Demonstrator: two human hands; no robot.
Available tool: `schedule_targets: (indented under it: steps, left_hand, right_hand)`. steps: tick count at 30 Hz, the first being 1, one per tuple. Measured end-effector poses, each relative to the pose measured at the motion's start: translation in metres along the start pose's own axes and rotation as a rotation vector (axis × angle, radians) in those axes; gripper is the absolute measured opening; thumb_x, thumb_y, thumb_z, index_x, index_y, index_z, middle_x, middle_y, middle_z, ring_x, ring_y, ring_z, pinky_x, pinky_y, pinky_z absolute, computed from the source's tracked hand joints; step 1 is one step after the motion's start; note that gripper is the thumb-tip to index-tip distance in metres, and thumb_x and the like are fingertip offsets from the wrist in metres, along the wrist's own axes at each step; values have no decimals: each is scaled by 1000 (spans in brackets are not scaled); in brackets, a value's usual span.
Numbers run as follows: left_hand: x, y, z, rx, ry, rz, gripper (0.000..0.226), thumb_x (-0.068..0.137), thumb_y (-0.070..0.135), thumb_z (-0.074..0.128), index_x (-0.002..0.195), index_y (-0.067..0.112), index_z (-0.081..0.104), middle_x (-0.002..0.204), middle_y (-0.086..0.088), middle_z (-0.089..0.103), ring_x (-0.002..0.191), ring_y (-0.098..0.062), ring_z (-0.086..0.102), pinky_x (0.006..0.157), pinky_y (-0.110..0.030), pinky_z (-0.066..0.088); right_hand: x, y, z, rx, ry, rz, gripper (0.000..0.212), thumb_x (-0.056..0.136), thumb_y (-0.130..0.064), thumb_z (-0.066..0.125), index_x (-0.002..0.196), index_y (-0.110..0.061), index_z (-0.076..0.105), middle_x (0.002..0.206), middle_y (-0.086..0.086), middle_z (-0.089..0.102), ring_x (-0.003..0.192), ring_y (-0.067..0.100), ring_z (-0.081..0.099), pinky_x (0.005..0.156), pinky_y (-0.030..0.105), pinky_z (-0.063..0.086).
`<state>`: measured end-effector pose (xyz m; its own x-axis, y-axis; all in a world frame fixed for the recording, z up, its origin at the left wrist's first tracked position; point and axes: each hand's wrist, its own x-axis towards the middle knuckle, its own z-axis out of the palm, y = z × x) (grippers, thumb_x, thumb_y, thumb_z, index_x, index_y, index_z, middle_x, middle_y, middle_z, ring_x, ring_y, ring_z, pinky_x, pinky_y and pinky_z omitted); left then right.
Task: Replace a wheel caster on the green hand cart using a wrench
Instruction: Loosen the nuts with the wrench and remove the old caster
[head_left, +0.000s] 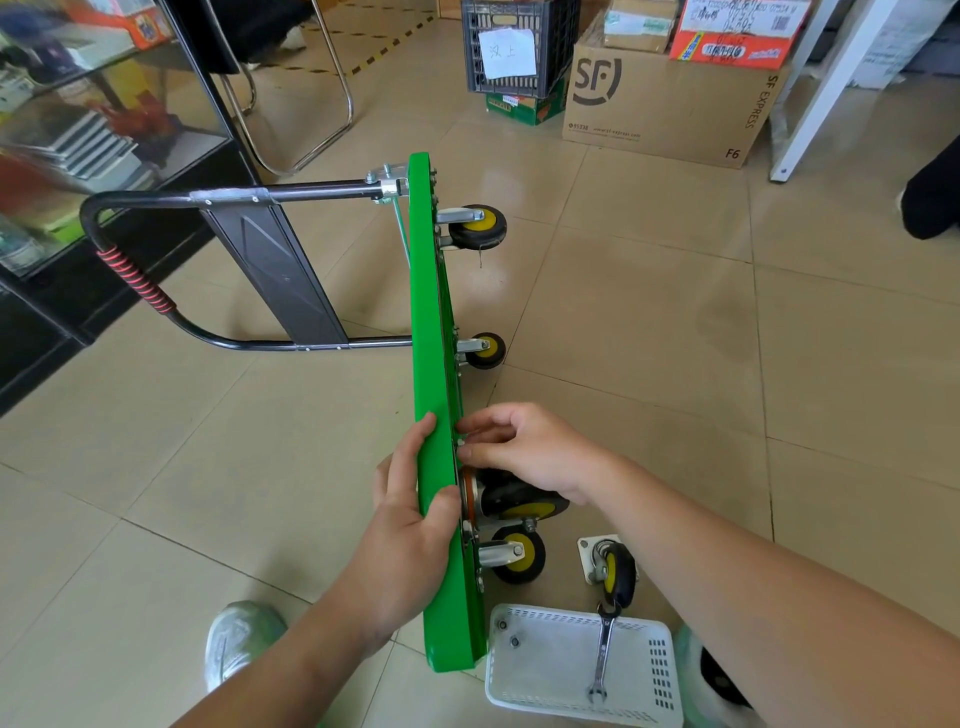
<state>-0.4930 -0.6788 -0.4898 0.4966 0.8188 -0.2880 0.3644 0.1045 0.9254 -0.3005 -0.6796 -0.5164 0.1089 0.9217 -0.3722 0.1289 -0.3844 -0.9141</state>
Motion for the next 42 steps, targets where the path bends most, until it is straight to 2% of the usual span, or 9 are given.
schedule_targets:
  steps: [8, 11, 14, 20, 23, 29, 32, 37, 42]
  left_hand:
    - [0, 1, 0, -5, 0, 0, 64, 105, 22, 47, 138, 71, 24, 130, 29, 34, 108, 15, 52, 112, -43, 45]
    - [0, 0, 0, 0, 2, 3, 65, 105, 22, 48, 136, 73, 24, 130, 30, 33, 118, 3, 52, 113, -45, 45]
    - [0, -1, 0, 13, 5, 9, 64, 105, 21, 48, 140, 70, 23, 131, 30, 33, 117, 7, 50, 114, -44, 43]
    - [1, -1, 1, 25, 11, 16, 61, 106, 24, 47, 143, 66, 24, 135, 18, 36, 106, 18, 49, 104, -32, 46]
    - [0, 0, 3, 32, 28, 21, 61, 106, 22, 46, 145, 64, 25, 138, 11, 34, 108, 12, 52, 101, -30, 44]
    - [-2, 0, 2, 25, 21, -8, 59, 107, 22, 44, 149, 59, 25, 142, 9, 31, 111, -14, 59, 101, -47, 54]
    - [-3, 2, 3, 28, 40, -5, 61, 107, 20, 43, 154, 54, 24, 141, 6, 32, 104, -5, 54, 88, -33, 53]
    - [-1, -2, 4, 29, 49, 4, 61, 107, 19, 43, 155, 50, 23, 139, 7, 32, 101, 3, 51, 75, -17, 44]
    - [1, -7, 1, -5, 31, 4, 61, 102, 28, 49, 149, 60, 26, 143, 9, 36, 111, -11, 58, 87, -34, 55]
  right_hand:
    - [-2, -1, 2, -32, 56, -66, 22, 85, -17, 80, 106, -20, 76, 96, -3, 76, 92, 9, 72, 90, 26, 57]
    - [-2, 1, 2, -34, 67, -91, 24, 83, -12, 81, 105, -18, 74, 99, 0, 76, 95, 12, 71, 91, 28, 57]
    - [-3, 0, 1, -28, 82, -98, 23, 83, -13, 80, 103, -22, 74, 98, -2, 76, 94, 11, 71, 90, 26, 57]
    - [-34, 1, -13, 15, 185, -85, 22, 84, -14, 80, 97, -31, 74, 94, -8, 75, 91, 6, 71, 87, 22, 56]
    - [-69, 10, -18, 140, 273, -37, 21, 84, -12, 79, 99, -26, 75, 98, -5, 76, 93, 10, 71, 80, 20, 57]
    - [-132, 64, -9, 205, 359, 132, 21, 83, -15, 81, 100, -24, 75, 95, -7, 77, 92, 6, 71, 79, 15, 52]
    - [-145, 108, 6, 123, 334, 249, 19, 79, -14, 84, 94, -23, 76, 89, -3, 76, 81, 5, 69, 71, 17, 52]
    - [-146, 180, 27, 24, 338, 422, 17, 72, -15, 86, 85, -21, 76, 79, 1, 72, 79, 14, 65, 86, 39, 56]
    - [-137, 209, 42, -53, 321, 489, 15, 74, -14, 83, 82, -24, 74, 77, -10, 71, 76, 5, 63, 68, 14, 47]
